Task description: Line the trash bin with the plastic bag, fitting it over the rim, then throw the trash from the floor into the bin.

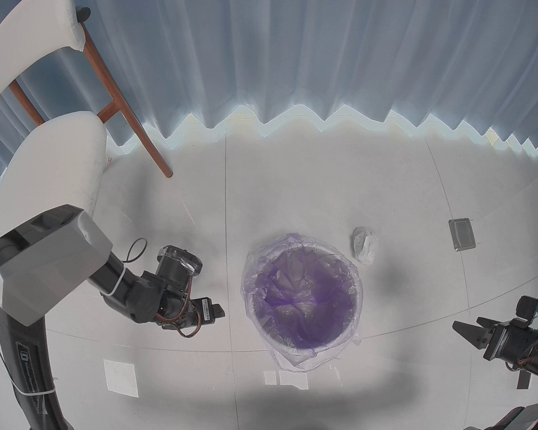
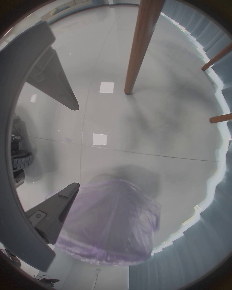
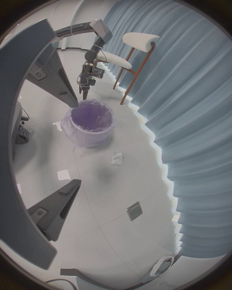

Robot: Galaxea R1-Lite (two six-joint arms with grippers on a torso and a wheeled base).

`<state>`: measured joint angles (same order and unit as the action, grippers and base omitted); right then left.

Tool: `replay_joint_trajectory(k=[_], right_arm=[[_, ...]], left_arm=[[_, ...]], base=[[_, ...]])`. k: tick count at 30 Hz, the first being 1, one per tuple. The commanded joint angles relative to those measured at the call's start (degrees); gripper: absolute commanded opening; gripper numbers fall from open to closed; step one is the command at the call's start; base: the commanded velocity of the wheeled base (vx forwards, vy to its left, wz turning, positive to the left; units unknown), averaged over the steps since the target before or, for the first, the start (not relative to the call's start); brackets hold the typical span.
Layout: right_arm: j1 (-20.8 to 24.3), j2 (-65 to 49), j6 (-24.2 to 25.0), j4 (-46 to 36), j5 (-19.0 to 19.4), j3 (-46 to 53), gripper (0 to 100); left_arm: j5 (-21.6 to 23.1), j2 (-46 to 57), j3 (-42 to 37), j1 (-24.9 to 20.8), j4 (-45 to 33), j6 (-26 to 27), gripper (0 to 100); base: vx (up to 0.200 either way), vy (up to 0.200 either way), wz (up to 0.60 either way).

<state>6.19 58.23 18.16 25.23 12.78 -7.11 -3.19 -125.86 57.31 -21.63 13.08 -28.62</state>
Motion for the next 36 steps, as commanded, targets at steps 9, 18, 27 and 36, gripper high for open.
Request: replay_joint_trajectory(k=[9,18,27,36], right_arm=[[5.94,16.82,11.54,-0.80,-0.30,-7.83,100],[15.08,30.45,22.18,-0.54,-4.95,-14.25,100],[22.37,43.81,31.23,5.70,-13.30,-20.14,100],[24.48,52.07,38.44,6.32,-20.07,-28.22,100]], left_arm=[[-0.32,19.68,-27.07,-5.97,29.37,-0.29,100],[3.28,31.55,-31.03,-5.44,30.07,-5.48,100],[2.75,39.20,-34.90,-4.65,30.07,-6.09,100],[2.40,43.33,-36.83,-0.08,30.51,-5.92,100]], base=[[0.000,0.000,0.00],[0.000,0.000,0.00],[0.000,0.000,0.00],[0.000,0.000,0.00]])
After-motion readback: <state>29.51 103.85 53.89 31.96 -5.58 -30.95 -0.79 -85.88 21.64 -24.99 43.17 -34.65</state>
